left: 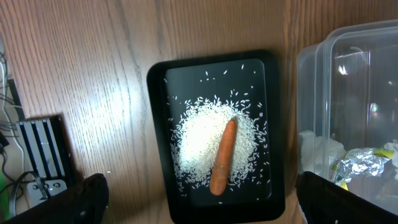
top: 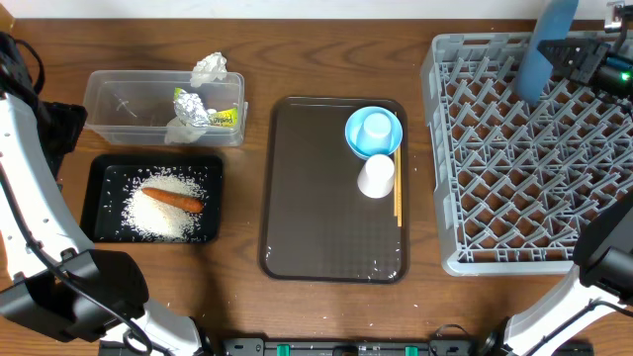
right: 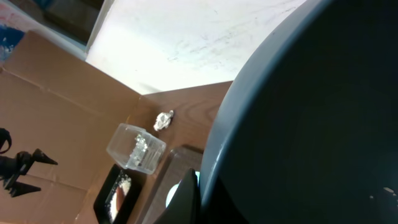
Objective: Sort waste into correct bins and load items into the dishwasher rack
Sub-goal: 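Lower the blue plate into the rack's back corner and release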
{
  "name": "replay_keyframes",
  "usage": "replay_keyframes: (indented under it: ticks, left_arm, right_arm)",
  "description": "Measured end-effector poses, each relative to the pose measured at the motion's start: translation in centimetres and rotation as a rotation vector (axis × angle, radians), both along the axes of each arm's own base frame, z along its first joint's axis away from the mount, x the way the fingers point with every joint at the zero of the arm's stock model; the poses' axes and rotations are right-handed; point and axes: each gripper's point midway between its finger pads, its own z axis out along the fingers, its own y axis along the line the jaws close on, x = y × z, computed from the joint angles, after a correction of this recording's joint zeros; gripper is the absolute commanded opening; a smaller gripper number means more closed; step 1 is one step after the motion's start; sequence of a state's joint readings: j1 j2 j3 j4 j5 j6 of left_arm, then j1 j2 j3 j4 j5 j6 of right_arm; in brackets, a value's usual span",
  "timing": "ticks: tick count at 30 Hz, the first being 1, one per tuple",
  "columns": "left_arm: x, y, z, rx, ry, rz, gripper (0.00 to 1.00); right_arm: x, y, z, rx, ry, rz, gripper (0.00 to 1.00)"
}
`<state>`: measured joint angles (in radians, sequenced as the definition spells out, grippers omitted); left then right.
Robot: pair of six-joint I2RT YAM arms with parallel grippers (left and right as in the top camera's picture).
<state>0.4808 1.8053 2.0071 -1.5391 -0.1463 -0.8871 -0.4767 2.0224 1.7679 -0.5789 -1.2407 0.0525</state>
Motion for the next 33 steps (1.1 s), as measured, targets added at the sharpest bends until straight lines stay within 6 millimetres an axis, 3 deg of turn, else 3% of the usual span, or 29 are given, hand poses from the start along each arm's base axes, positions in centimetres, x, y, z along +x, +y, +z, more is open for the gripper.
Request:
replay_keyframes:
  ticks: [11,27,33]
  left_arm:
    - [0.0,0.0,0.0,0.0,0.0,0.0,0.98]
    - [0.0,0.0,0.0,0.0,0.0,0.0,0.98]
    - [0.0,0.0,0.0,0.0,0.0,0.0,0.98]
  right_arm:
    - [-0.2,-1.4,1.3,0.037,-0.047,0.0,0.01]
    - [1.3,1.9,0.1,0.029,-0.036,0.054,0.01]
    - [1.7,1.4,-0.4,0.005,-0.017,0.016,0.01]
